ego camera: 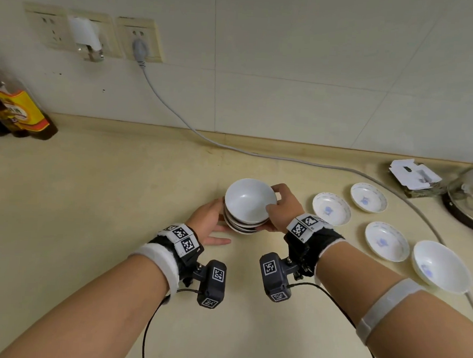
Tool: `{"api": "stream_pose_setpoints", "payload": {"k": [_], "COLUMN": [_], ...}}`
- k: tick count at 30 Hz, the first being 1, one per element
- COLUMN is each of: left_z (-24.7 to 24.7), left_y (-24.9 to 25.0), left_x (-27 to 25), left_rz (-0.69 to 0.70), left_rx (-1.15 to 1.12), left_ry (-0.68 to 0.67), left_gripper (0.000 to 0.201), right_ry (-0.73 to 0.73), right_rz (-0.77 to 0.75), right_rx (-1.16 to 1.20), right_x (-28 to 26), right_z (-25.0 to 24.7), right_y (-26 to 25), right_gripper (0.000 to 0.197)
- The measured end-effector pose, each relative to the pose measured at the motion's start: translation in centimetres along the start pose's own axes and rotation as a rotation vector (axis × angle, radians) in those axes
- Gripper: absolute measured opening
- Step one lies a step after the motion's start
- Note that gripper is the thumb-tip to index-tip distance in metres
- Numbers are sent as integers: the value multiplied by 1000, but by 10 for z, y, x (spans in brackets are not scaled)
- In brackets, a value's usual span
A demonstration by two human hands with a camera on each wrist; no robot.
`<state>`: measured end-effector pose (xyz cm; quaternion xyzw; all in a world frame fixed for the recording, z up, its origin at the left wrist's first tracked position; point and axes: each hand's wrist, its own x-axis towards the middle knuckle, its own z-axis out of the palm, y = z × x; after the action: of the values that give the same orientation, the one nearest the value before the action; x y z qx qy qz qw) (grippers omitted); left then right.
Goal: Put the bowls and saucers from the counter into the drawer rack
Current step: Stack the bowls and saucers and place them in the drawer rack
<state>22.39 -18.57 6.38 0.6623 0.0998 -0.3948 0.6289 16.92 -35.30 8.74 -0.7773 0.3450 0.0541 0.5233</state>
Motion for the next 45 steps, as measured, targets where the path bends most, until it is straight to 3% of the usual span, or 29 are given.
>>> {"api": "stream_pose_setpoints", "payload": {"k": [7, 15, 20, 24, 30, 34, 37, 41, 43, 45], "left_z": [8, 11, 0, 4, 41, 61, 63, 55, 54, 57], "left_y": [-7, -27, -61, -95, -157, -201, -236, -298, -325, -348], "left_x": [2, -12, -61, -111, -192, -238, -258, -261, -262, -260], "left_rz": [43, 121, 103, 101, 162, 175, 140, -81, -229, -370], "left_rx": [-78, -125, -126, -127, -119, -175, -250, -140, -128, -211], "left_ry": [-85, -14, 38, 121, 293, 325, 427, 833, 947, 912], "left_gripper": [46, 52, 52, 50, 44, 45, 45, 35, 56, 95], "right_ry": [3, -156, -331, -491, -741, -842, -915, -1015, -1045, -1050], "right_rz": [19, 243, 249, 151, 111, 110, 117, 133, 173, 220], "right_rx": [-8, 254, 253, 144, 225, 229, 247, 227, 207, 169], "right_x": [-1, -22, -54, -84, -137, -169, -190, -210, -214, -215], "right_z": [10, 10, 13, 17, -1, -17, -28, -42, -47, -50], "right_y": [14, 17, 41, 70, 121, 149, 166, 187, 198, 209], "right_gripper": [49, 41, 39, 64, 56, 57, 59, 56, 57, 62]}}
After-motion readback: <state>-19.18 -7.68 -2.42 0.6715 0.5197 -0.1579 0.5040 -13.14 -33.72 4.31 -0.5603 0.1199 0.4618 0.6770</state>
